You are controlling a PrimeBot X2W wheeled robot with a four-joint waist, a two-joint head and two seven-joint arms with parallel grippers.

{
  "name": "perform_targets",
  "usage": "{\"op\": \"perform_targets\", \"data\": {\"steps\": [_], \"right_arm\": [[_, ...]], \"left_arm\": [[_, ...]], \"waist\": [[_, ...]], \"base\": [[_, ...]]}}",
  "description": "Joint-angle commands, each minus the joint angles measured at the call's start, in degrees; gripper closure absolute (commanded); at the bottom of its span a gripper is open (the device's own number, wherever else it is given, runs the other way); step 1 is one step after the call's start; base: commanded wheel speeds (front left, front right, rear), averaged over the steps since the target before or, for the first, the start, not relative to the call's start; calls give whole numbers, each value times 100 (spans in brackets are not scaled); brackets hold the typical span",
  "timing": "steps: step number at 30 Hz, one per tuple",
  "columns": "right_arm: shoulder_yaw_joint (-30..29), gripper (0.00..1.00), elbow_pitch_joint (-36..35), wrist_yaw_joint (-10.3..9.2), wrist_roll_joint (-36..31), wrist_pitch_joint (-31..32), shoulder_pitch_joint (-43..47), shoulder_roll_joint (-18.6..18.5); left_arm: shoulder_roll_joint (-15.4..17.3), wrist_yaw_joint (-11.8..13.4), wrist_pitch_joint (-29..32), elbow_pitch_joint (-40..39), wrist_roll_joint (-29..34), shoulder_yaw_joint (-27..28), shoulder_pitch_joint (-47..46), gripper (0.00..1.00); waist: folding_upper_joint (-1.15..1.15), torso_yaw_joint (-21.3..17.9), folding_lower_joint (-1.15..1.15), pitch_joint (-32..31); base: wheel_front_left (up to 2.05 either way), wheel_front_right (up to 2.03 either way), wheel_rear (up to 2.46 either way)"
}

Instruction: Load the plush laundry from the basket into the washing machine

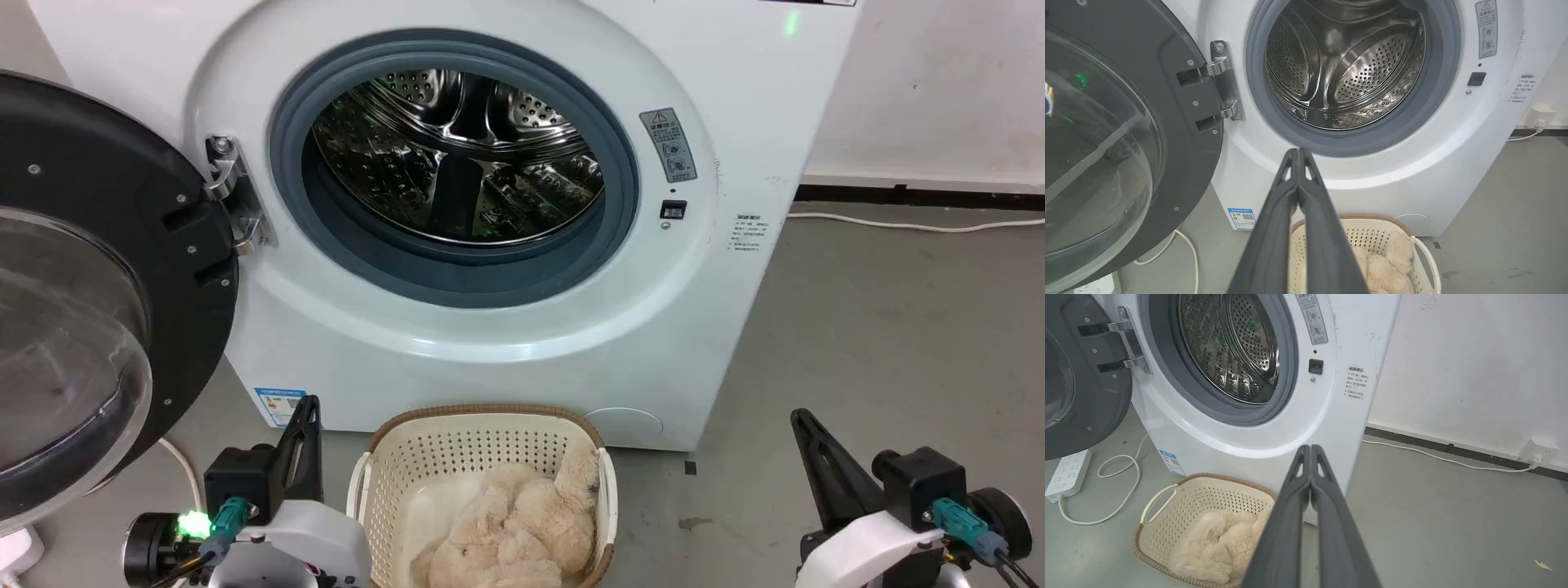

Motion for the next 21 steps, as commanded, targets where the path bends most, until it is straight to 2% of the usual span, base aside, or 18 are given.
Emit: {"op": "perform_targets", "data": {"steps": [1,21], "right_arm": [[-9,100,-21,-4,-43,3,-67,-1],[-9,100,-21,-4,-43,3,-67,-1]], "left_arm": [[-2,-25,2,-25,50,2,82,100],[-2,-25,2,-25,50,2,82,100]], "waist": [[0,0,0,0],[0,0,0,0]], "base": [[0,0,0],[0,0,0]]}}
